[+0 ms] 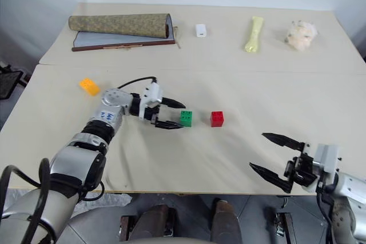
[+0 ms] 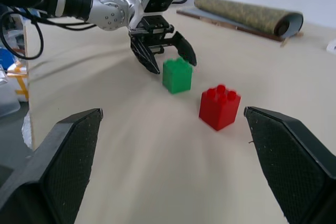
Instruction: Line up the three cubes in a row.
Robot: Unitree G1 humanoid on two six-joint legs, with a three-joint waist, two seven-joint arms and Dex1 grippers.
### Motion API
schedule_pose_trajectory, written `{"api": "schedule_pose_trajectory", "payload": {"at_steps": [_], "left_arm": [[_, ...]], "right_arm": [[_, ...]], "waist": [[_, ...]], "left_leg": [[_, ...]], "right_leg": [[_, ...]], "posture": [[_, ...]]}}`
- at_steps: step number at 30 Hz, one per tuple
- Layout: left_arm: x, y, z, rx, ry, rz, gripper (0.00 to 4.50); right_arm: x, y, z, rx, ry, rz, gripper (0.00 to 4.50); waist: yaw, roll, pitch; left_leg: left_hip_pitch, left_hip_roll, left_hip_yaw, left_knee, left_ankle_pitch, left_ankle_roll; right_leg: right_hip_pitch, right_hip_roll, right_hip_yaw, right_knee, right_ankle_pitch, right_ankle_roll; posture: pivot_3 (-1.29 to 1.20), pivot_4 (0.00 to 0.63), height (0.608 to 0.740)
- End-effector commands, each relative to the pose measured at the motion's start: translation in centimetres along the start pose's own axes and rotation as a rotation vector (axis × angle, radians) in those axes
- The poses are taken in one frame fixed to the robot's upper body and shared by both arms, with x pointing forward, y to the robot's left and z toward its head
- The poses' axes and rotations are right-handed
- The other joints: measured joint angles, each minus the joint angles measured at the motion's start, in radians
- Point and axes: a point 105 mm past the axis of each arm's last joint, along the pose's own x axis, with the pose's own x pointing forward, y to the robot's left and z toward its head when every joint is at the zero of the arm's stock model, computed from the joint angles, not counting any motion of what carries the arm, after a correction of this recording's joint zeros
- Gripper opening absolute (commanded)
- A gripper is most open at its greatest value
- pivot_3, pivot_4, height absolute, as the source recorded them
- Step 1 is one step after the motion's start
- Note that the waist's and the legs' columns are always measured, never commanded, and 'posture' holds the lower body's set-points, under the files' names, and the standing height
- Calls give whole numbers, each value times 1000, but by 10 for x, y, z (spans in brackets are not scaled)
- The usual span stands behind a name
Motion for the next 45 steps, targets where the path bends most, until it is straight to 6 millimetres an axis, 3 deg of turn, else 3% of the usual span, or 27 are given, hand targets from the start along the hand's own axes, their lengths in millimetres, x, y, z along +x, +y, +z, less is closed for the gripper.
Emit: {"api": "schedule_pose_trajectory", "payload": {"at_steps": [1, 2, 5, 6, 10, 15, 18, 20, 24, 30, 33, 40, 45], "left_arm": [[-43, -6, 11, 55, -58, 101, 3615], [-59, -12, 11, 57, -63, 164, 3615], [-99, -29, 11, 21, -81, 393, 4413], [-107, -34, 11, 4, -82, 448, 4463], [-179, -80, -10, -76, -76, 974, 4463], [-207, -140, -32, -200, -13, 1266, 4463], [-236, -186, -58, -304, 28, 1523, 4463], [-236, -202, -65, -357, 15, 1589, 4463], [-225, -186, -58, -317, -11, 1565, 4463], [-212, -117, -33, -269, -83, 1574, 4463], [-211, -88, -25, -234, -55, 1482, 4463], [-237, -32, -33, -246, 59, 1237, 4463], [-243, 4, -35, -263, 96, 1145, 4463]], "right_arm": [[18, -1, 4, -6, -36, 53, 4500], [28, -4, 4, 8, -39, 62, 4500], [53, -9, 8, 35, -70, 83, 4500], [58, -9, 9, 37, -78, 91, 4500], [85, -4, 20, 43, -143, 206, 4500], [97, -2, 24, 30, -155, 272, 4500], [104, -2, 28, 20, -163, 291, 4500], [105, -2, 28, 12, -157, 304, 4500], [106, -4, 28, 16, -154, 303, 4500], [108, -5, 27, 21, -146, 311, 4500], [110, -6, 28, 20, -149, 303, 4500], [110, -9, 31, 11, -140, 280, 4500], [110, -8, 33, -3, -141, 252, 4500]], "waist": [[-13, 1, 0], [-24, 1, 0], [-41, 1, 0], [-41, 1, 0], [-39, 1, 0], [-7, 0, -1], [-2, 0, -1], [1, -1, -2], [13, -3, -2], [8, -3, -3], [4, -3, -3], [-15, -3, -3], [-12, -3, -3]], "left_leg": [[0, 0, 0, 0, 0, 0], [0, 0, 0, 0, 0, 0], [3, 1, -7, -2, 0, 0], [2, 1, -8, -3, 0, 0], [3, 4, -10, -2, 0, 0], [3, 5, -11, -2, -1, 0], [3, 5, -10, -1, -2, 0], [3, 5, -10, -2, -2, -1], [3, 2, -10, -2, -3, -1], [3, 1, -10, -2, -3, -1], [3, 1, -9, -2, -3, -1], [3, 1, 0, -4, -2, -2], [3, 0, 2, -6, -2, -2]], "right_leg": [[0, 0, 0, 0, 0, 0], [0, 0, 0, 0, 0, 0], [0, 0, 3, 1, 0, 0], [-1, 0, 2, 1, 0, 0], [0, -3, 3, 1, 0, 0], [2, -3, 2, 0, 0, 0], [2, -3, 3, -1, 0, -1], [2, -2, 2, -2, 0, -1], [2, -2, 2, -1, 0, -2], [1, -1, 2, -1, 0, -2], [1, -1, 2, 0, 0, -2], [0, 1, 1, 0, 0, -3], [-1, 0, -1, -1, 0, -3]], "posture": [[0, 150, 740], [0, 150, 740], [0, 150, 740], [0, 150, 740], [0, 150, 740], [0, 150, 740], [0, 150, 740], [0, 150, 740], [0, 150, 740], [0, 150, 740], [0, 150, 740], [0, 150, 740], [0, 150, 740]]}}
